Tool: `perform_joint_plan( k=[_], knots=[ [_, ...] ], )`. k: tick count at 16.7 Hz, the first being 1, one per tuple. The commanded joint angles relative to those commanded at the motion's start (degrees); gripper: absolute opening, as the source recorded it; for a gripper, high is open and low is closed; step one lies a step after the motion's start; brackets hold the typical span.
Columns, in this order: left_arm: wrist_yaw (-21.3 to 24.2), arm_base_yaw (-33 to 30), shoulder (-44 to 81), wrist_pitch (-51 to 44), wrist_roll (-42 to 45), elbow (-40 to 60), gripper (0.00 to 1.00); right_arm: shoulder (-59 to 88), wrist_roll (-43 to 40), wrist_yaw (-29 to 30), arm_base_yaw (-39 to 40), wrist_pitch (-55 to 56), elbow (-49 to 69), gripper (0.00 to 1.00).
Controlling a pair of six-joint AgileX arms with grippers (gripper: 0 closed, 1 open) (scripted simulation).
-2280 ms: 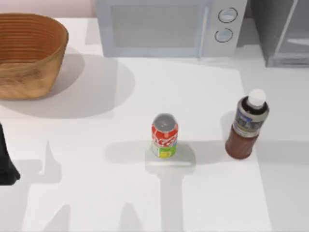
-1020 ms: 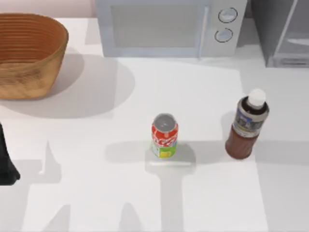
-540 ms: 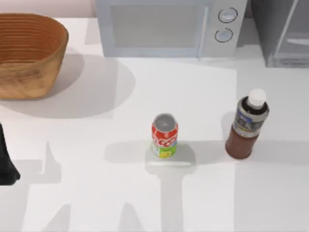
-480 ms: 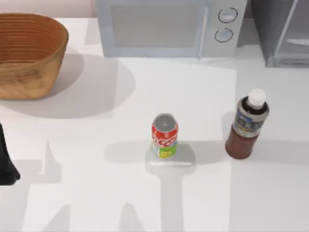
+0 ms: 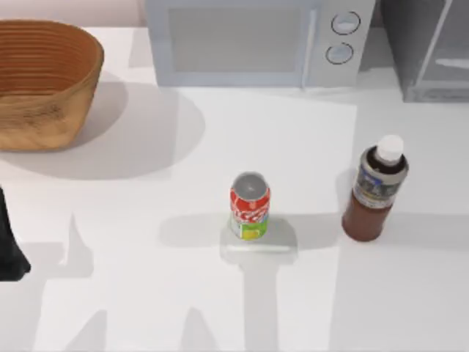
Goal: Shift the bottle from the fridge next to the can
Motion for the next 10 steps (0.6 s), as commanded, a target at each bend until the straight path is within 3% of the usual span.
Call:
perform_joint_plan(
  k=[4, 10],
  knots=[
    [0.00, 0.00, 0.00, 0.00, 0.00, 0.00, 1.00, -2.00, 7.60, 8.49, 10.72, 4.03, -3.27, 1.00],
    [0.00, 0.00, 0.00, 0.00, 0.00, 0.00, 1.00, -7.17, 23.43, 27.45, 36.60, 12.70, -10.83, 1.00]
  ],
)
